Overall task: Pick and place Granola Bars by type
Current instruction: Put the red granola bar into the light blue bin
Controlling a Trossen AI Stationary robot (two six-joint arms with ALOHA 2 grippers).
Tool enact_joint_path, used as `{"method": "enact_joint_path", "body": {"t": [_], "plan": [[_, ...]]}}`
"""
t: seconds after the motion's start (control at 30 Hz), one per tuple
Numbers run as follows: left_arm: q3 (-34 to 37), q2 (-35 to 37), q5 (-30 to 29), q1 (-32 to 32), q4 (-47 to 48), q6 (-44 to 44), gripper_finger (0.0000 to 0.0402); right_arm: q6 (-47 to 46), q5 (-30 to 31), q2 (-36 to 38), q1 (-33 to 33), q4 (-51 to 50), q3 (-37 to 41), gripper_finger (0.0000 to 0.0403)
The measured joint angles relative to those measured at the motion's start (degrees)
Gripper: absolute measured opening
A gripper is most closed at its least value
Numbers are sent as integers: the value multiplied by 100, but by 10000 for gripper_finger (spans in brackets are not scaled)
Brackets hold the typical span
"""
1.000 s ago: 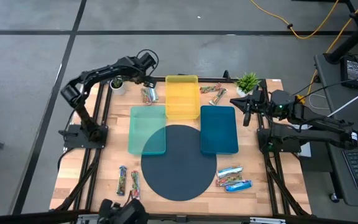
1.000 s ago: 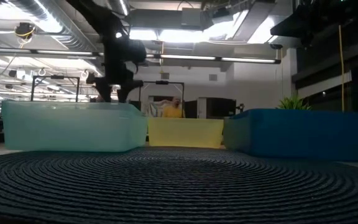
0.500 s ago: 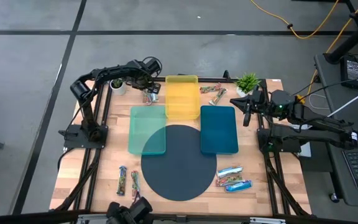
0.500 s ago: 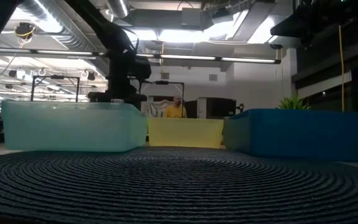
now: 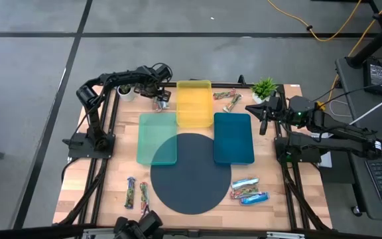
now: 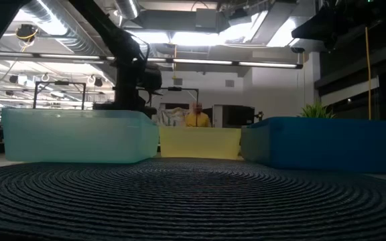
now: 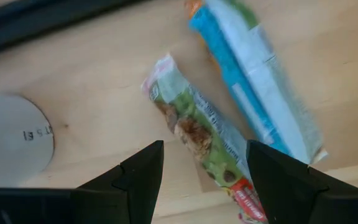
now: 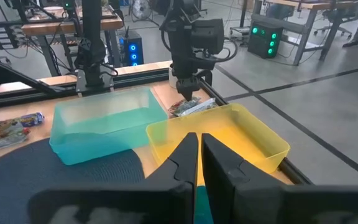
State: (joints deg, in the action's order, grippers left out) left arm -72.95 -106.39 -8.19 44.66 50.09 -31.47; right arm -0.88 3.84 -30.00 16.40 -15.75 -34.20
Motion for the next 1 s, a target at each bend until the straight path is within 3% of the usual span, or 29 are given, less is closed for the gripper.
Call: {"method": "enact_joint_path", "body": {"t": [0.23,0.57,1.0], "plan": [[310,0,63,11,-265,-80,222,24,0,2,0,0,0,26],[490,0,663,-7,-681,10,212,143,7,2,0,0,0,26],[490,0,632,11,-674,73,109,119,7,2,0,2,0,26]]}}
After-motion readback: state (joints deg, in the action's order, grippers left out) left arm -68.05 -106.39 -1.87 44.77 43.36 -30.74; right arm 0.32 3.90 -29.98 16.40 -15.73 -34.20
